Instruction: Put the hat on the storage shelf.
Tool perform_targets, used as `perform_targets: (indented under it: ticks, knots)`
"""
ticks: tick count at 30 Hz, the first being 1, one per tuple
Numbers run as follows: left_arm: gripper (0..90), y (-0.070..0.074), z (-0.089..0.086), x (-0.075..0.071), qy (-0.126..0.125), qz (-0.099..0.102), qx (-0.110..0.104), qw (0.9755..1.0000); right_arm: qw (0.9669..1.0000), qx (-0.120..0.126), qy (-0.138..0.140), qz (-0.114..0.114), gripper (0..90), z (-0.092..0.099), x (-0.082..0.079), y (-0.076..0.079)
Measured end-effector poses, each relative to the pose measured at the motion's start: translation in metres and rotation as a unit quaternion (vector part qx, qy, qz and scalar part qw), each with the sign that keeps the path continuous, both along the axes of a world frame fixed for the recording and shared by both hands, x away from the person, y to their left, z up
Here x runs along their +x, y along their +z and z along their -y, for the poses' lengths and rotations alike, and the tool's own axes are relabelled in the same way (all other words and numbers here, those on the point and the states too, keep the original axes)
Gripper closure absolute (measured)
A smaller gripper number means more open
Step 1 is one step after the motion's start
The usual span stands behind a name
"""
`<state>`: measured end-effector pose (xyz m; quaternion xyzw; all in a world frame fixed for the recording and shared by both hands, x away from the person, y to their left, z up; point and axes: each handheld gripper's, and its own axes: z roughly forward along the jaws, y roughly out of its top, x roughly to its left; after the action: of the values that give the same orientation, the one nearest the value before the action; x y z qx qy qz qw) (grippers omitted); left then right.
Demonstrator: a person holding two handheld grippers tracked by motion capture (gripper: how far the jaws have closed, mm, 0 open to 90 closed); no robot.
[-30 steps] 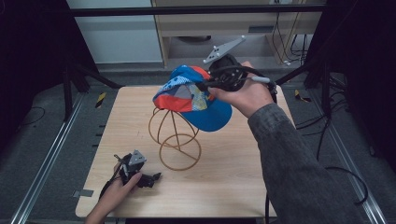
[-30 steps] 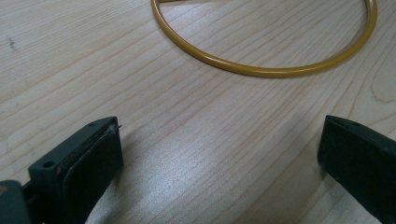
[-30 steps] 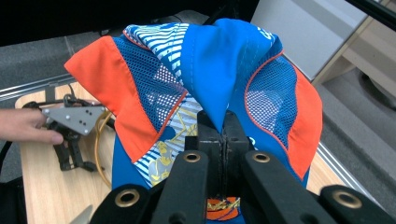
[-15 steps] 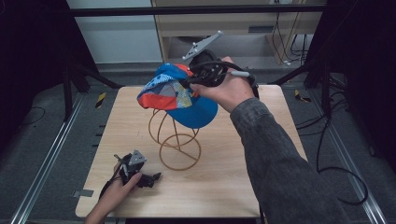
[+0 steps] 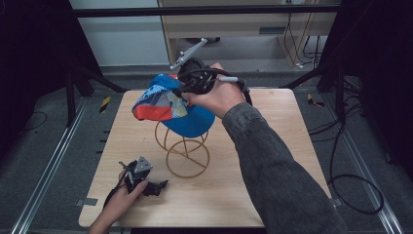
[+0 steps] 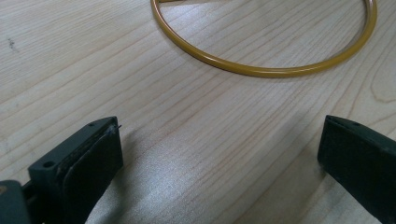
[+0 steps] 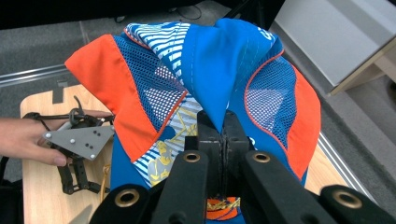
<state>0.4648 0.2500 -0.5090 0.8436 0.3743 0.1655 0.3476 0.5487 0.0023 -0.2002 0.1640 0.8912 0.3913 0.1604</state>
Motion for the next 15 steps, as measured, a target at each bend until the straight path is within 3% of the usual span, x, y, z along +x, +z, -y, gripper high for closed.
perform_targets:
  ticks: [15]
  knots:
    - [0.0, 0.0, 0.0, 0.0, 0.0, 0.0, 0.0, 1.0, 0.9992, -0.028, 0.016, -0.025, 89.4, -0.02, 0.006, -0.021]
